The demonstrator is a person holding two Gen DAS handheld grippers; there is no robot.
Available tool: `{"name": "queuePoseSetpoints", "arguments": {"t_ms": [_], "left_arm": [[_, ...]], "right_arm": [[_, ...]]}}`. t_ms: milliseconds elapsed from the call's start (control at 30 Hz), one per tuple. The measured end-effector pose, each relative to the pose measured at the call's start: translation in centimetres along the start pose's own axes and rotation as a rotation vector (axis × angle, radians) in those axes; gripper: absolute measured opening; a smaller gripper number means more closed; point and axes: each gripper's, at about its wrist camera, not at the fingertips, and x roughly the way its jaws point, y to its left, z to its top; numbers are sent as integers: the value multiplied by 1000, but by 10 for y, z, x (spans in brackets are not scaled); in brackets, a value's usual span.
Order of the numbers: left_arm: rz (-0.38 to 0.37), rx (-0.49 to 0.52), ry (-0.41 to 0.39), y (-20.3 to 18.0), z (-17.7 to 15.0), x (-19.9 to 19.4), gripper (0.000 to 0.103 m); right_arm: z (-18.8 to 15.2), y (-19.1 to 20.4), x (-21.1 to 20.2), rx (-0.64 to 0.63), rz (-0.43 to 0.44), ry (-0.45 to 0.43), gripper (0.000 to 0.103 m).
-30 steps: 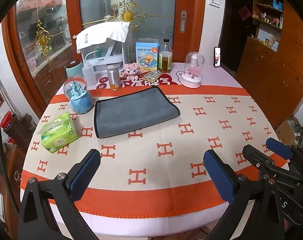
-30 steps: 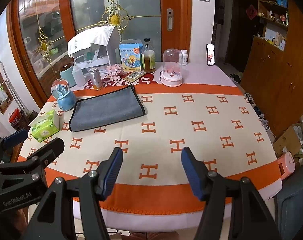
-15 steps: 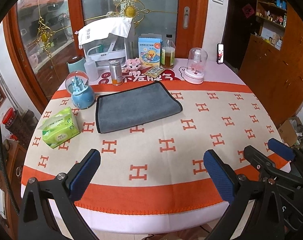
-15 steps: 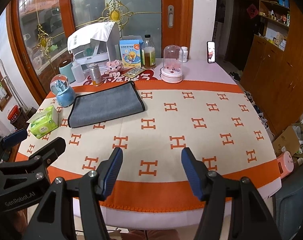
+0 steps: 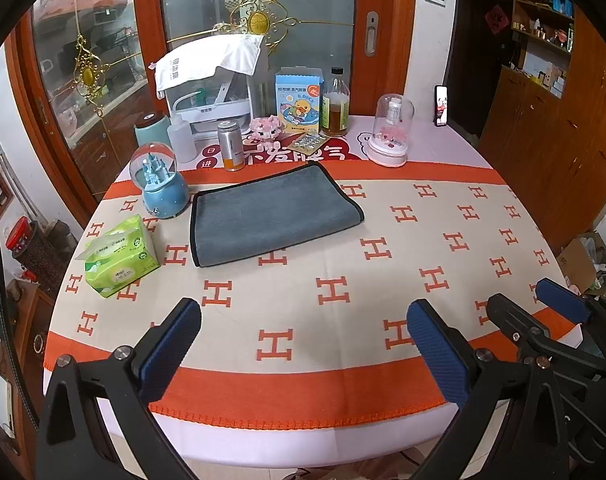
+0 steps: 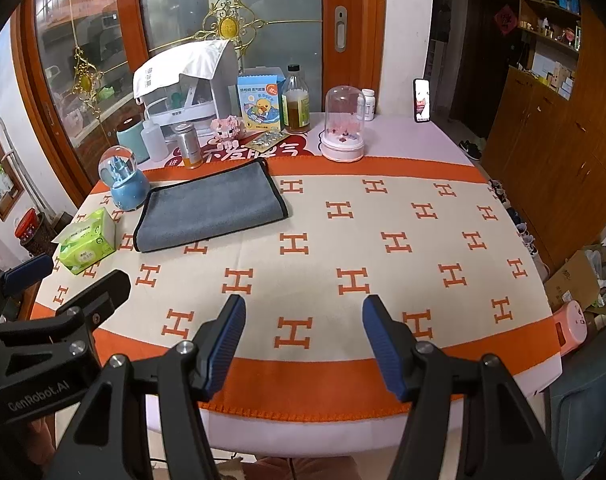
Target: Fold towel
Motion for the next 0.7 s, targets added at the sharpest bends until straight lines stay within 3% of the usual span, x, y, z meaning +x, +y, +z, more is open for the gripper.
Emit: {"name": "queuePoseSetpoints", "arguments": {"t_ms": [700], "left_arm": [[11, -2, 22, 3, -5, 5, 102]], "right_arm": [[-1, 1, 8, -3, 2, 25, 61]]}}
